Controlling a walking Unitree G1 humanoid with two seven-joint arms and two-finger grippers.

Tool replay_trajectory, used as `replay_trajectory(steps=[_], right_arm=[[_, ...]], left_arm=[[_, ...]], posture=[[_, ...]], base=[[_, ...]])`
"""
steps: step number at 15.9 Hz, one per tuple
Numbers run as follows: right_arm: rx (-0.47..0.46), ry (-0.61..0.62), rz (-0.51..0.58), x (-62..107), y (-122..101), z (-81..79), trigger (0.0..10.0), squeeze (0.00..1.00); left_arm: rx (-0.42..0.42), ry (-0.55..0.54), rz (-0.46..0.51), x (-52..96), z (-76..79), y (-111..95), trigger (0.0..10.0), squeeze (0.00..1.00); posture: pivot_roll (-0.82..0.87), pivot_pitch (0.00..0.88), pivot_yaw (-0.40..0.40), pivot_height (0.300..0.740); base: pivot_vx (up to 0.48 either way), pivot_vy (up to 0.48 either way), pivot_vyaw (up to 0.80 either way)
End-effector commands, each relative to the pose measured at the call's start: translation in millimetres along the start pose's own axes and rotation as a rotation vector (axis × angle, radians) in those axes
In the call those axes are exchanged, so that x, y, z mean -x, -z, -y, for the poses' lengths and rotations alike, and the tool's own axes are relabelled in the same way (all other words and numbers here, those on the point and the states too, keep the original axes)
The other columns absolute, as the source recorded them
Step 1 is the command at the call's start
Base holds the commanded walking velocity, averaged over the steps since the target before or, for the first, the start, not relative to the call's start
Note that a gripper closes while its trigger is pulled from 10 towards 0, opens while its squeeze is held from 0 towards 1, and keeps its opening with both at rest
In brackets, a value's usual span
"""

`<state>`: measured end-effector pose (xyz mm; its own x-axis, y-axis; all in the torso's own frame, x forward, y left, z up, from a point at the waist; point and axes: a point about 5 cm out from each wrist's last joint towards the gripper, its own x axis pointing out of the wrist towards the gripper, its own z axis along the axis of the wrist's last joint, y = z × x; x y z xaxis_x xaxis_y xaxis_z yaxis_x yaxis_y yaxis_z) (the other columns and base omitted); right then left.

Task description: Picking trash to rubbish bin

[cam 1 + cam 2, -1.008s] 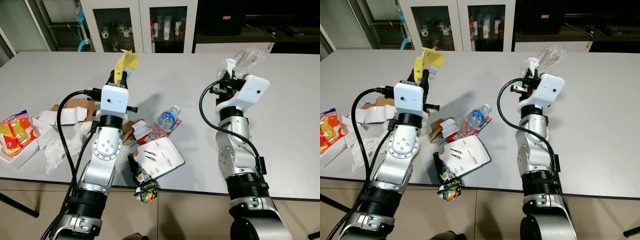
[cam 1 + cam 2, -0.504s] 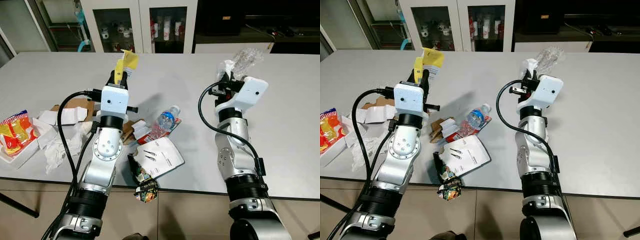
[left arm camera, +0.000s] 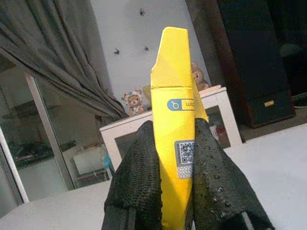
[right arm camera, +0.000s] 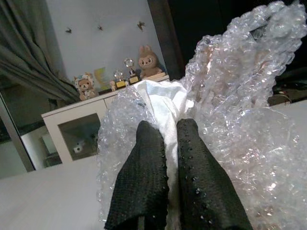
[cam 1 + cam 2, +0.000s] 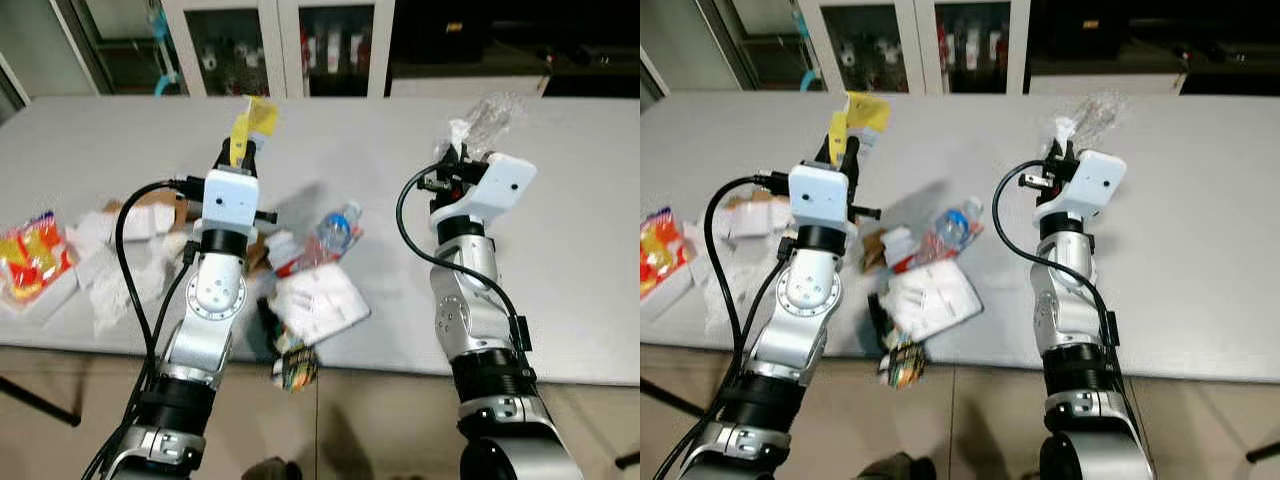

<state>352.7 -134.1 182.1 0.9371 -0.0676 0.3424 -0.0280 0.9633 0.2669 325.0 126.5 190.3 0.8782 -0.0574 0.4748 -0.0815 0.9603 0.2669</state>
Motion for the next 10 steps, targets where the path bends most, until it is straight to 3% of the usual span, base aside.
replay_trajectory(steps=[1,10], right_arm=[[0.011,-0.023,0.003,1.1,-0.1,-4.7,10.0,0.0],[0.016,-0.022,-0.005,0.9,0.4,-3.9,10.0,0.0]], left_arm=[[-0.008,-0.002,0.007,-0.3,-0.5,-0.1,10.0,0.0],[-0.011,0.002,0.009,-1.0,0.3,-0.7,10.0,0.0]], posture=[[0.01,0.0,0.08,0.74],[0.0,0.0,0.08,0.74]], base=[[-0.281,0.0,0.0],[-0.314,0.0,0.0]])
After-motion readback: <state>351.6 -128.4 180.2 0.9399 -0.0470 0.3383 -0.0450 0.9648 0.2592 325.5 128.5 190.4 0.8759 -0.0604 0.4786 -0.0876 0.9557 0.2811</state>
